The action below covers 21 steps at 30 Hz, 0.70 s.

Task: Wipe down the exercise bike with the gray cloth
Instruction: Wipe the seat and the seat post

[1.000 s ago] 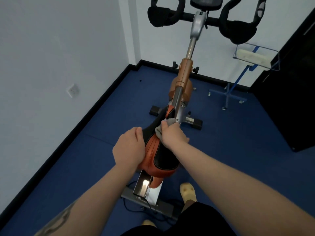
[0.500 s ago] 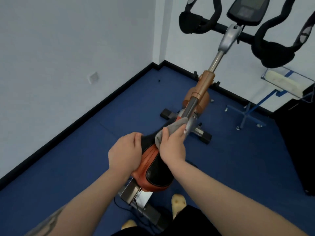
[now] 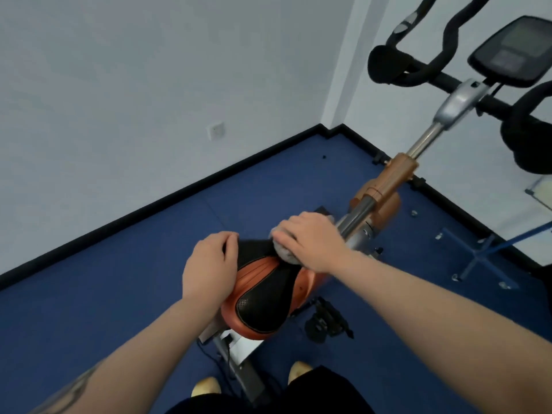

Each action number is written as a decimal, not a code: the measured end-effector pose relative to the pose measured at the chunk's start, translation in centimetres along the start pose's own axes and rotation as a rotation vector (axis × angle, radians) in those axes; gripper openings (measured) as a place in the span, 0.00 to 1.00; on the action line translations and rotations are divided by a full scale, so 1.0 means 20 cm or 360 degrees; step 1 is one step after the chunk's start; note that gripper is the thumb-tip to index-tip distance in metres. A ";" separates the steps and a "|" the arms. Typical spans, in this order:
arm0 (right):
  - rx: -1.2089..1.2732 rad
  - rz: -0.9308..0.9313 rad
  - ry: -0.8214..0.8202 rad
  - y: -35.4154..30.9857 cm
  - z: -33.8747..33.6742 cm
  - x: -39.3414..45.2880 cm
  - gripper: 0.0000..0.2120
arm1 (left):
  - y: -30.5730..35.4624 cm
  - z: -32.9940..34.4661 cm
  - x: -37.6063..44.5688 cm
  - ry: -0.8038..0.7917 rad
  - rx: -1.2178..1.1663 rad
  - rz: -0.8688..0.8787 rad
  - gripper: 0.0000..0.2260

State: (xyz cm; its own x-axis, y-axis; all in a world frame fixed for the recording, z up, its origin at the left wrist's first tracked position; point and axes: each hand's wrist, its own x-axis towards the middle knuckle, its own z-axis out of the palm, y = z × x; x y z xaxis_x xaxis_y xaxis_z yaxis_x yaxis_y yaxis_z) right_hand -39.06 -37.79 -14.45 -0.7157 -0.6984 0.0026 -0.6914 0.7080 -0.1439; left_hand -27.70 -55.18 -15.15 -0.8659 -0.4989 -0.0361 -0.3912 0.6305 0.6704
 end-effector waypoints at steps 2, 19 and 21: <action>0.0195 0.0324 -0.0130 0.09 -0.05 0.05 0.21 | 0.01 0.00 -0.05 0.0030 0.0012 -0.0033 0.15; -0.0075 -0.0449 -0.0048 -0.09 0.04 0.02 0.30 | 0.06 0.11 -0.22 0.0433 -0.0241 -0.0248 0.18; 0.0094 -0.0625 -0.0229 -0.01 -0.02 0.06 0.28 | 0.05 0.11 -0.22 0.0419 -0.0248 -0.0232 0.18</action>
State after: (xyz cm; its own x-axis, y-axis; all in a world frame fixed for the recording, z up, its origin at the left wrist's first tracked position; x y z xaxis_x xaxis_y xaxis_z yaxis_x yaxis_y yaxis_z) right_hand -39.89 -38.69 -14.12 -0.3750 -0.9245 -0.0687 -0.8991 0.3807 -0.2162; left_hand -24.90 -51.02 -15.85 -0.6860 -0.7265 0.0391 -0.4351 0.4527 0.7783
